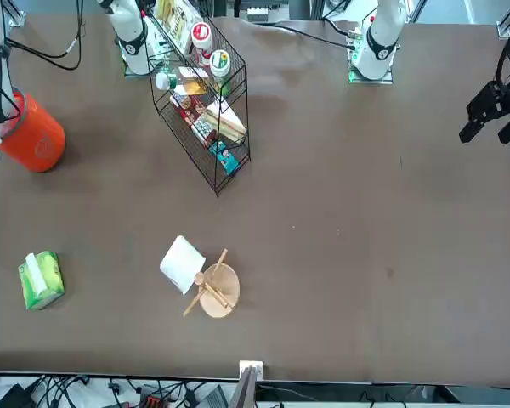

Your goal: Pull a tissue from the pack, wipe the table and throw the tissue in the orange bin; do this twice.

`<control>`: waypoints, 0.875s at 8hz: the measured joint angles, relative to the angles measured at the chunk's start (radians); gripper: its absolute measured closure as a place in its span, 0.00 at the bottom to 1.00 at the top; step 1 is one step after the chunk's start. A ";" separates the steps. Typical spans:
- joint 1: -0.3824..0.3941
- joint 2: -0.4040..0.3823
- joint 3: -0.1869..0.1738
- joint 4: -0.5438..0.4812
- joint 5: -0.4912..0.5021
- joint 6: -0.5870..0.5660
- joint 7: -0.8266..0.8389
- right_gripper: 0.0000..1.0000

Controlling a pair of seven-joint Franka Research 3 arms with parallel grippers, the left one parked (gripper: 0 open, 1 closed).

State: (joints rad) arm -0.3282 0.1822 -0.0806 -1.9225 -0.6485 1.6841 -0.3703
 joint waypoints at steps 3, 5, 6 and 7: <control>0.000 -0.010 0.001 0.000 0.006 0.000 0.000 0.00; 0.001 -0.038 0.003 0.012 0.051 -0.003 0.000 0.00; 0.004 -0.062 0.011 0.043 0.123 -0.017 0.000 0.00; 0.016 -0.083 0.022 0.097 0.214 -0.049 -0.001 0.00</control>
State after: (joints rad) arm -0.3118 0.0994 -0.0584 -1.8257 -0.4344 1.6353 -0.3712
